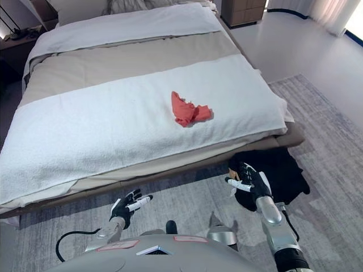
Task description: Put the clothes on the bed into the basket.
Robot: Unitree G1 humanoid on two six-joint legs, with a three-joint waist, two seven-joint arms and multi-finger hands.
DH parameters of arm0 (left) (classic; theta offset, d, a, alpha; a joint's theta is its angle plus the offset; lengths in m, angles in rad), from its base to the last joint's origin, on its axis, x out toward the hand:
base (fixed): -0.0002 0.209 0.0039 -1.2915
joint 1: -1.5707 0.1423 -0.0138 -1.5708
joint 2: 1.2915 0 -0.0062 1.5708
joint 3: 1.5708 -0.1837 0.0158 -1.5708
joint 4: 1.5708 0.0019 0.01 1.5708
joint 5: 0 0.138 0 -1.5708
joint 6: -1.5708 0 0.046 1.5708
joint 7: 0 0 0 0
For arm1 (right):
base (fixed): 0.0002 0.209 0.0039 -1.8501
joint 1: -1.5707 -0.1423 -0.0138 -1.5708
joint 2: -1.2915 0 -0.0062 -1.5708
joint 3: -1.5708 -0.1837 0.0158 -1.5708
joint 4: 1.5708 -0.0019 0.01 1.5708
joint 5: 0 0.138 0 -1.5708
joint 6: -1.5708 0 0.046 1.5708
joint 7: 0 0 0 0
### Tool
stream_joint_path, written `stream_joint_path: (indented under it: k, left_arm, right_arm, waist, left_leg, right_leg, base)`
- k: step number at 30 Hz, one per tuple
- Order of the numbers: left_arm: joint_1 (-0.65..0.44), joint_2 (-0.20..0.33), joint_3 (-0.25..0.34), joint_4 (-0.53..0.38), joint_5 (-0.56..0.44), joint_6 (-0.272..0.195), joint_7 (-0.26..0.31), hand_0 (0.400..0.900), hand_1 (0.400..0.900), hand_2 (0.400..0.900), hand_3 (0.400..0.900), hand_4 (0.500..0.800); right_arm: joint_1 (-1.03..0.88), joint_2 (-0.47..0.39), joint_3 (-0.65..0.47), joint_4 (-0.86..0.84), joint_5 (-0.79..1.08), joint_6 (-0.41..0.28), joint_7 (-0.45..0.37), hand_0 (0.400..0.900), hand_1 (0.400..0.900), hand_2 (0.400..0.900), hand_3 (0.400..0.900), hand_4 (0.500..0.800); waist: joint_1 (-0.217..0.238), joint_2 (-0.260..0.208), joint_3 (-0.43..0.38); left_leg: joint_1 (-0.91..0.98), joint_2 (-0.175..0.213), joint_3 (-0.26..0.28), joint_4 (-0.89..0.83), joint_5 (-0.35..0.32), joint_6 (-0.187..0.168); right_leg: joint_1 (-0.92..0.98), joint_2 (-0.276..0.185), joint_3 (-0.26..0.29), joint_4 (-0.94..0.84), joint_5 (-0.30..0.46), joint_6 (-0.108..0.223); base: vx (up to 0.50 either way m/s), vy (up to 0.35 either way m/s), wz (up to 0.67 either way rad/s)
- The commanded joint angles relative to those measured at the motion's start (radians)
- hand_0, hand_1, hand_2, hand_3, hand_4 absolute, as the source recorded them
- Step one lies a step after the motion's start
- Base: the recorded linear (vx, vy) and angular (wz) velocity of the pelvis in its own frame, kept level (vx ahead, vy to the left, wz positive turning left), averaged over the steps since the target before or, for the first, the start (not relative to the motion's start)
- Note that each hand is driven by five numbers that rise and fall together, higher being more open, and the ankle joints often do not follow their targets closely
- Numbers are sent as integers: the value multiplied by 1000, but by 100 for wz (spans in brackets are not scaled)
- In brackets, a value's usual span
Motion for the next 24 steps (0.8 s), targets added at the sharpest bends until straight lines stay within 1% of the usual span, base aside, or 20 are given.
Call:
stream_joint_path:
  k: [1,4,7,9,10,12,13,14,15,16,18,20,21,22,24]
  left_arm:
    - [-109,57,2,-5,-21,-64,11,900,900,900,900,800]
    - [-118,57,-5,0,-26,-63,12,900,900,900,900,800]
    - [-128,56,-11,-3,-35,-65,12,900,900,900,900,800]
    - [-133,60,-13,-23,-38,-68,11,900,900,900,900,800]
    - [-137,63,-10,-26,-43,-70,13,900,900,900,900,800]
    - [-135,73,9,-51,-60,-74,19,900,900,900,900,800]
    - [-139,76,12,-50,-66,-75,21,900,900,900,900,800]
    - [-140,77,14,-48,-69,-75,22,900,900,900,900,800]
    - [-142,79,17,-53,-79,-77,28,900,900,900,900,800]
    - [-148,79,17,-49,-88,-78,34,900,900,900,900,800]
    - [-148,79,19,-52,-95,-83,39,900,900,900,900,800]
    - [-137,79,22,-51,-101,-85,38,900,900,900,900,800]
    - [-131,79,20,-52,-102,-86,39,900,900,900,900,800]
    - [-127,76,16,-55,-105,-89,41,900,900,900,900,800]
    - [-125,73,10,-53,-105,-93,50,900,900,900,900,800]
  right_arm:
    - [-88,-23,-24,-51,0,-96,-24,900,900,900,900,800]
    - [-91,-24,-27,-51,10,-101,-30,900,900,900,900,800]
    - [-93,-30,-26,-54,21,-105,-31,900,900,900,900,800]
    - [-100,-37,-24,-54,26,-109,-32,900,900,900,900,800]
    - [-102,-41,-25,-58,29,-112,-31,900,900,900,900,800]
    - [-103,-48,-25,-66,36,-117,-27,900,900,900,900,800]
    - [-101,-52,-27,-72,40,-119,-27,900,900,900,900,800]
    - [-102,-57,-30,-73,43,-118,-27,900,900,900,900,800]
    - [-102,-59,-32,-70,44,-118,-31,900,900,900,900,800]
    - [-104,-59,-31,-67,44,-117,-35,900,900,900,900,800]
    - [-113,-56,-33,-58,46,-117,-44,900,900,900,900,800]
    - [-110,-49,-33,-49,45,-117,-47,900,900,900,900,800]
    - [-109,-47,-34,-44,46,-119,-48,900,900,900,900,800]
    - [-109,-44,-31,-36,46,-122,-49,900,900,900,900,800]
    - [-117,-43,-22,-24,47,-124,-55,900,900,900,900,800]
  waist:
    - [3,-56,47]
    - [-2,-62,59]
    - [-4,-69,78]
    - [-3,-77,97]
    - [0,-78,109]
    - [15,-87,134]
    - [20,-91,143]
    - [26,-92,157]
    - [28,-96,162]
    - [30,-100,167]
    - [37,-104,164]
    - [51,-114,153]
    - [52,-115,147]
    - [58,-115,148]
    - [65,-103,144]
  left_leg:
    - [52,-6,20,-2,-97,-16]
    - [37,7,20,16,-99,-23]
    - [5,17,18,97,-123,-25]
    - [-35,21,16,211,-147,-21]
    - [-59,19,13,278,-142,-21]
    - [-131,22,-5,484,-117,-5]
    - [-167,15,-7,549,-95,3]
    - [-203,6,-17,630,-88,7]
    - [-238,-10,-33,671,-78,10]
    - [-269,-25,-40,672,-79,10]
    - [-328,-64,-47,629,-109,13]
    - [-355,-68,-48,549,-133,16]
    - [-362,-61,-53,497,-124,15]
    - [-363,-47,-59,404,-87,9]
    - [-363,-20,-85,224,11,-11]
  right_leg:
    - [-47,53,23,4,-14,-52]
    - [-56,63,27,5,-16,-61]
    - [-67,69,41,30,-31,-74]
    - [-73,72,56,59,-48,-88]
    - [-72,77,61,72,-54,-96]
    - [-53,88,83,92,-69,-115]
    - [-49,90,85,98,-76,-121]
    - [-40,94,88,105,-83,-127]
    - [-40,95,89,110,-91,-128]
    - [-40,92,92,118,-97,-128]
    - [-28,86,101,114,-106,-117]
    - [-5,83,117,115,-123,-108]
    - [1,83,120,118,-129,-107]
    - [19,86,126,117,-137,-104]
    - [46,94,132,103,-142,-97]
  base:
    - [15,-106,0]
    - [26,-119,1]
    - [38,-132,-5]
    - [53,-126,-14]
    - [80,-140,-28]
    - [117,-157,-35]
    - [118,-118,-31]
    - [99,-80,-29]
    - [105,-54,-29]
    - [112,-19,-28]
    - [163,12,-34]
    - [262,24,-40]
    - [319,53,-30]
    - [301,68,-23]
    - [309,97,-27]
